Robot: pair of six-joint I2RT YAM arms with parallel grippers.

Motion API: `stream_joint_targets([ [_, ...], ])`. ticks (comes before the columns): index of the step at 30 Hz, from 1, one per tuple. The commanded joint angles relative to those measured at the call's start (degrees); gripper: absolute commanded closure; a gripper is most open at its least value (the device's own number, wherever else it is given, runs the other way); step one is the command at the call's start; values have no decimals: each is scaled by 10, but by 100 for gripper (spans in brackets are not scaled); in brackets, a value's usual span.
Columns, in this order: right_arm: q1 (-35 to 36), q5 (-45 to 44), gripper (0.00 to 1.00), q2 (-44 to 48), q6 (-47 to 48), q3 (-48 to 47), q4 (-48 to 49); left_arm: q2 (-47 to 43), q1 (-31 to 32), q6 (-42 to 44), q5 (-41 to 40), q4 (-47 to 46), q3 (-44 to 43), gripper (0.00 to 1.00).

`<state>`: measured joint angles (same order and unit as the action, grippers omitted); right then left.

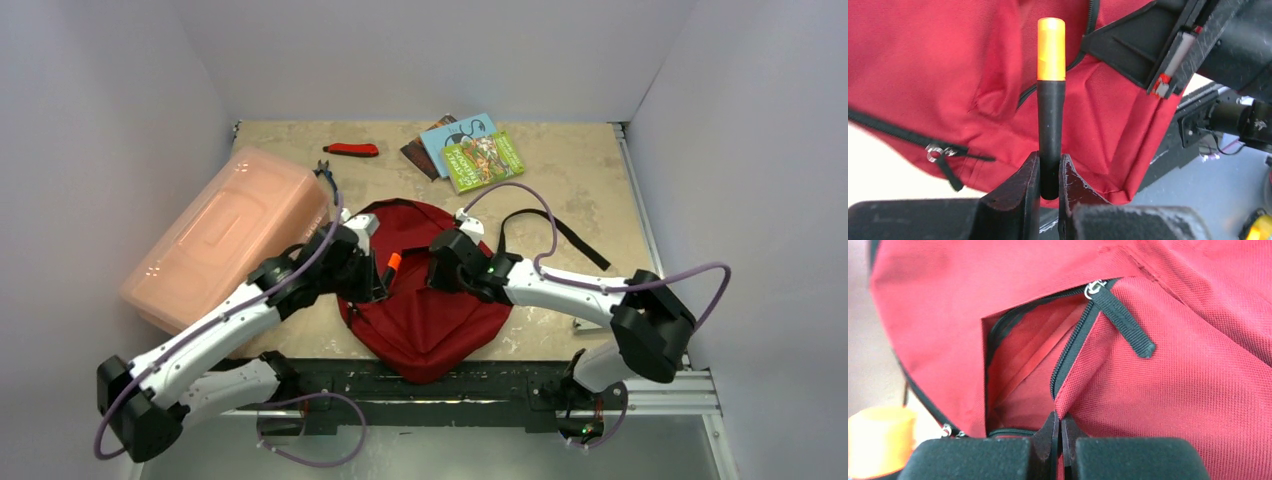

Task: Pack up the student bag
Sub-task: Place the stationery in the student bag.

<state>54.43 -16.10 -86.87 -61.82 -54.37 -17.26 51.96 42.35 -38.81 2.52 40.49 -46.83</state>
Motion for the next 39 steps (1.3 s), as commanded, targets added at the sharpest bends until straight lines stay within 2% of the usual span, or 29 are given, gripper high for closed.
stream_joint_targets([
  [1,1,43,100,50,76,49,161,92,-21,72,125,-40,-69,100],
  [6,1,59,100,57,102,63,188,187,-75,98,205,-22,-108,100],
  [10,1,69,100,64,110,78,208,244,-80,140,243,10,-145,100],
  [21,1,69,100,77,123,88,224,369,-79,188,153,95,-224,100],
  [26,0,68,100,78,128,90,226,412,-71,206,244,65,-244,100],
  [28,0,67,100,79,129,92,228,424,-62,209,250,62,-255,100],
  [31,-1,67,100,80,130,94,230,432,-58,199,226,59,-258,83],
  [35,-1,69,100,80,130,97,230,391,-60,173,180,32,-231,58],
  [37,-2,70,100,80,130,99,232,371,-61,163,161,24,-218,52],
  [39,-2,73,100,78,129,100,233,354,-63,156,145,19,-206,50],
])
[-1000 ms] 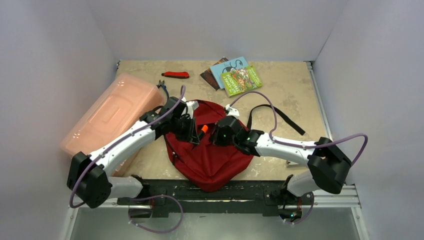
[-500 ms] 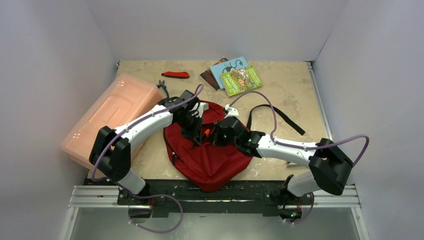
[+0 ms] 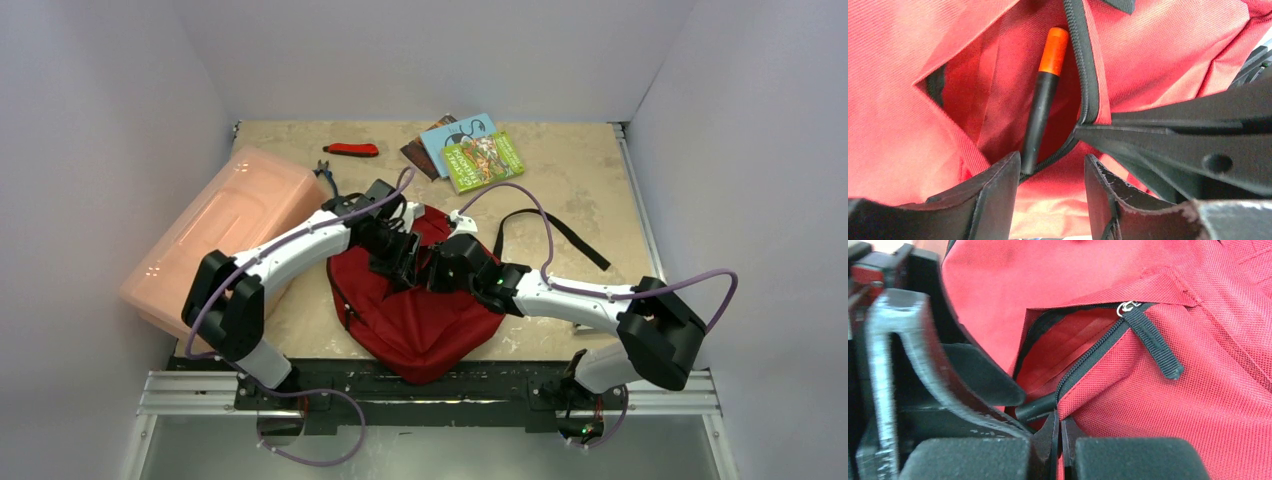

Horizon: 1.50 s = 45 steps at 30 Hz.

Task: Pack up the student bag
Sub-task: Place the stationery in the student bag, then pick up the stationery from the center of the board.

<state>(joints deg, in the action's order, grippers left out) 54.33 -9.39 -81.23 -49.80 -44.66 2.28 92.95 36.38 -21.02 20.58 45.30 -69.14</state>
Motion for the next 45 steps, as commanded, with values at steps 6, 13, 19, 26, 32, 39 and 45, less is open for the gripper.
stream_joint_targets([
  [6,-1,13,100,18,7,12,43,-101,-17,-63,-65,-75,65,47],
  [13,-2,20,100,16,3,13,45,-86,-19,-94,-68,-118,65,61],
  [19,-2,13,100,29,-2,-4,20,-119,-18,-111,-12,-182,121,52],
  [26,-4,-80,32,56,27,-81,-153,-249,-18,-123,-76,-165,187,41],
  [32,-76,-209,3,129,66,-118,-298,-315,-19,-112,-94,-126,181,38],
  [39,-357,-240,1,249,-89,-33,-448,-349,-18,-107,-75,-115,173,33],
  [45,-582,-164,1,300,-93,46,-486,-377,-18,-114,-55,-119,184,31],
])
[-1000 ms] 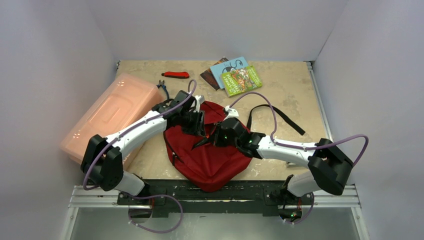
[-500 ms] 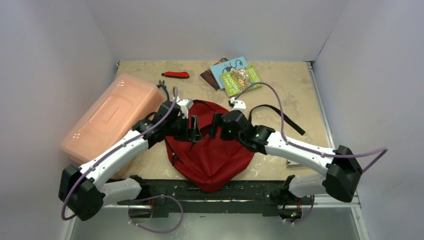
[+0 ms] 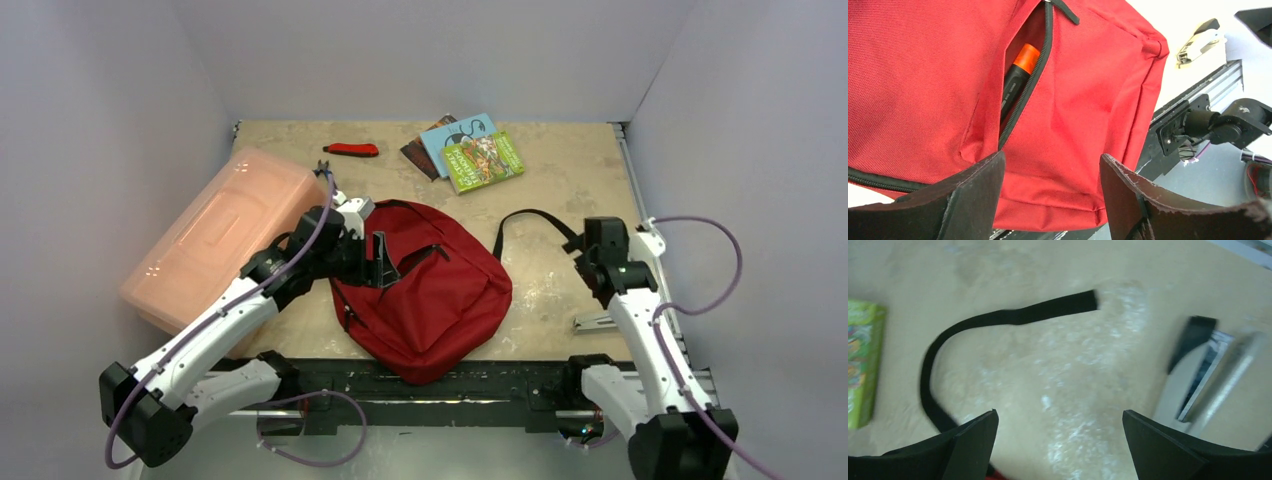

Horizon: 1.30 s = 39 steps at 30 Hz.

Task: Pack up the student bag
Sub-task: Pick up the stationery from the center of the board.

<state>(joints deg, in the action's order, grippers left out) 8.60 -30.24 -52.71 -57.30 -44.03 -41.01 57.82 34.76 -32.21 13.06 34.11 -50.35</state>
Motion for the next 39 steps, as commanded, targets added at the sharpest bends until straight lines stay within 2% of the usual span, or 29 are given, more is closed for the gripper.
stream_joint_targets([
  [1,-157,54,1,15,-12,51,-52,-30,-1,-3,26,-9,-2,31],
  [6,-215,38,1,-16,-13,51,-65,-42,-1,-6,39,-4,6,29],
  [11,-225,2,1,-84,-48,40,-106,-60,-1,-13,44,-5,18,28],
  [14,-231,10,1,-114,-57,40,-107,-68,-2,-17,46,-4,19,28],
  [20,-253,23,1,-107,-67,45,-114,-73,-2,-20,51,-2,12,27],
  [25,-275,30,1,-127,-58,55,-85,-68,-2,-24,58,-10,13,27],
  [30,-276,45,11,-101,-45,79,-41,-61,-2,-26,65,-14,9,27],
  [36,-276,67,13,-123,-45,108,6,-51,-2,-37,77,-27,6,27],
  [39,-276,51,16,-139,-32,102,21,-48,-2,-43,79,-30,6,27],
])
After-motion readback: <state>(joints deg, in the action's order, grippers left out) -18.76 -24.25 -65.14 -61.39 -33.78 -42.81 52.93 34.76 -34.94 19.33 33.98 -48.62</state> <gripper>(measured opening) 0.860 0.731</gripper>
